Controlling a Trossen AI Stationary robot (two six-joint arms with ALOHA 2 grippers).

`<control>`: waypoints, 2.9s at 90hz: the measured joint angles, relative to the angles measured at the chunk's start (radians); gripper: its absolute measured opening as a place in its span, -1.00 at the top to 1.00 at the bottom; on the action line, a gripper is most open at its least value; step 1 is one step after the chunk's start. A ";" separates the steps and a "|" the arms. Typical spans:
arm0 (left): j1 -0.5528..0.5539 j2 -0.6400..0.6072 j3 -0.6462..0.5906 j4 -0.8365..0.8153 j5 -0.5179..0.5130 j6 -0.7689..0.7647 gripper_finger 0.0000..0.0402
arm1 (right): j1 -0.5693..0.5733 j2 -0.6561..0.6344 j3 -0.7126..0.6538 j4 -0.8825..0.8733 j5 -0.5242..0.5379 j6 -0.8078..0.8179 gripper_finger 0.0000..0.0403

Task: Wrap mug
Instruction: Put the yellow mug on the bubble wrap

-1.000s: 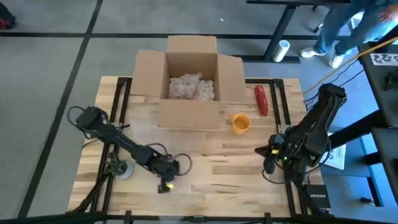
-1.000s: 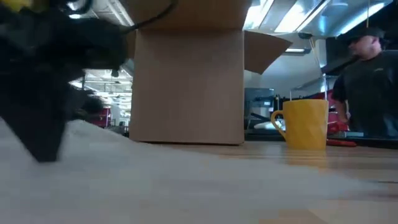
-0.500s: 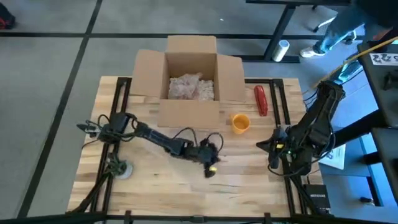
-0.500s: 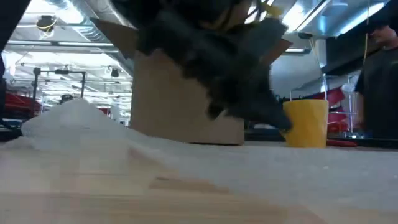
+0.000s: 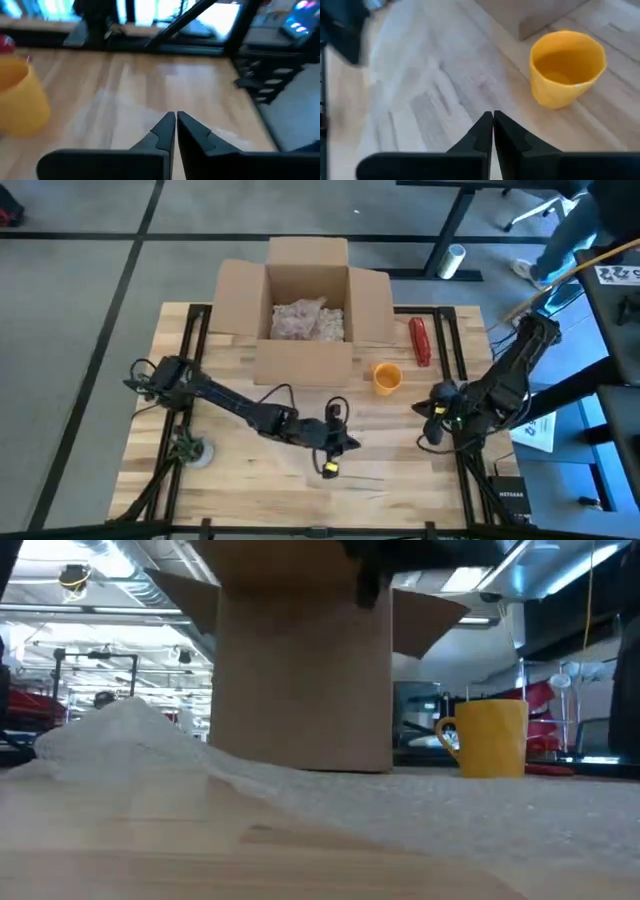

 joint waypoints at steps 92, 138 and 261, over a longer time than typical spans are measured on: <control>-0.104 -0.578 -0.896 0.599 -0.240 -0.036 1.00 | -0.739 0.074 0.002 0.335 -0.546 -0.822 0.86; -0.125 -0.623 -0.958 0.590 -0.258 -0.105 1.00 | -0.913 0.301 0.003 0.368 -0.577 -0.978 0.39; -0.186 -0.642 -0.956 0.504 -0.257 -0.053 1.00 | -0.498 0.541 0.431 0.078 -0.632 -0.645 0.99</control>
